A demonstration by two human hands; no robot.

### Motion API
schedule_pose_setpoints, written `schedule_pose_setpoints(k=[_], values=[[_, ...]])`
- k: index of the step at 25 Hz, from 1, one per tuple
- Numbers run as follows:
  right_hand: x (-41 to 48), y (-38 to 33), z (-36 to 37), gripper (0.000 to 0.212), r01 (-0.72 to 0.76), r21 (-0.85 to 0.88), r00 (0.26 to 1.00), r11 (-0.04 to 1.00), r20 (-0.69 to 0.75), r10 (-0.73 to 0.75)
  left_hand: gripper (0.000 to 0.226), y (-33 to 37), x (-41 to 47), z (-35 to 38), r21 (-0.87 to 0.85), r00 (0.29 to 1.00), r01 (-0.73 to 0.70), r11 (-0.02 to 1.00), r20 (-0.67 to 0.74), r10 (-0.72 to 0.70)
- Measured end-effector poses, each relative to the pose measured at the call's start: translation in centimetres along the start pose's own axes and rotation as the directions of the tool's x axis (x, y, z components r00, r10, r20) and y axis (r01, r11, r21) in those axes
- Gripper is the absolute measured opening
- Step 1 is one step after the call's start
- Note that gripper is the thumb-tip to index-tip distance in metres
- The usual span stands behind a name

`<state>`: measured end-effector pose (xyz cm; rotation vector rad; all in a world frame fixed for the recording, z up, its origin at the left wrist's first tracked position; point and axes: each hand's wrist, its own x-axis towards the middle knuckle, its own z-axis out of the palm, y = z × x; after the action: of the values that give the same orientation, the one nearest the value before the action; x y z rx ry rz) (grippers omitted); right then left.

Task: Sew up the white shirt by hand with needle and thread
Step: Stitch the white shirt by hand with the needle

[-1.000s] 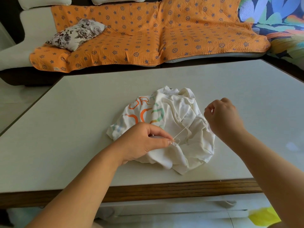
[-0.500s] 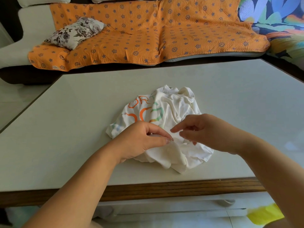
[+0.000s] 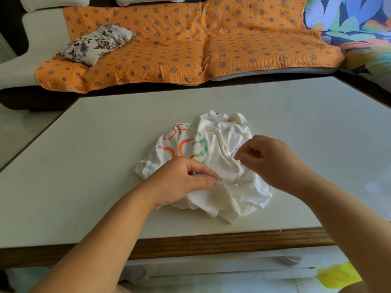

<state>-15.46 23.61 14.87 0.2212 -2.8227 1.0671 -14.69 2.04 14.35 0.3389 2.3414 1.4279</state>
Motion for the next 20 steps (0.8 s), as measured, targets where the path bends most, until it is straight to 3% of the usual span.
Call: schedule_pose_setpoints(k=[6, 9, 13, 17, 20], values=[[0.2, 0.5, 0.7, 0.021, 0.014, -0.116, 1.000, 0.993, -0.010, -0.016, 0.009, -0.1, 0.1, 0.0, 0.002, 1.000, 0.016, 1.000, -0.010, -0.016], [-0.6, -0.4, 0.1, 0.020, 0.073, -0.047, 0.994, 0.996, -0.074, -0.077, 0.009, -0.1, 0.1, -0.1, -0.039, 0.999, 0.007, 0.999, -0.032, -0.009], [-2.4, -1.4, 0.8, 0.014, 0.145, -0.004, 0.977, 0.989, 0.161, -0.143, 0.010, -0.1, 0.0, -0.2, -0.019, 0.998, -0.015, 1.000, -0.054, 0.014], [-2.1, -1.1, 1.6, 0.011, 0.114, 0.089, 0.989, 0.989, 0.082, -0.122, 0.010, -0.2, -0.1, -0.4, -0.070, 0.998, -0.012, 0.997, -0.065, 0.007], [-2.1, -1.3, 1.1, 0.011, 0.075, 0.117, 0.987, 0.990, 0.130, -0.091, 0.008, -0.4, 0.0, -0.7, -0.060, 0.993, -0.032, 0.998, -0.119, 0.024]])
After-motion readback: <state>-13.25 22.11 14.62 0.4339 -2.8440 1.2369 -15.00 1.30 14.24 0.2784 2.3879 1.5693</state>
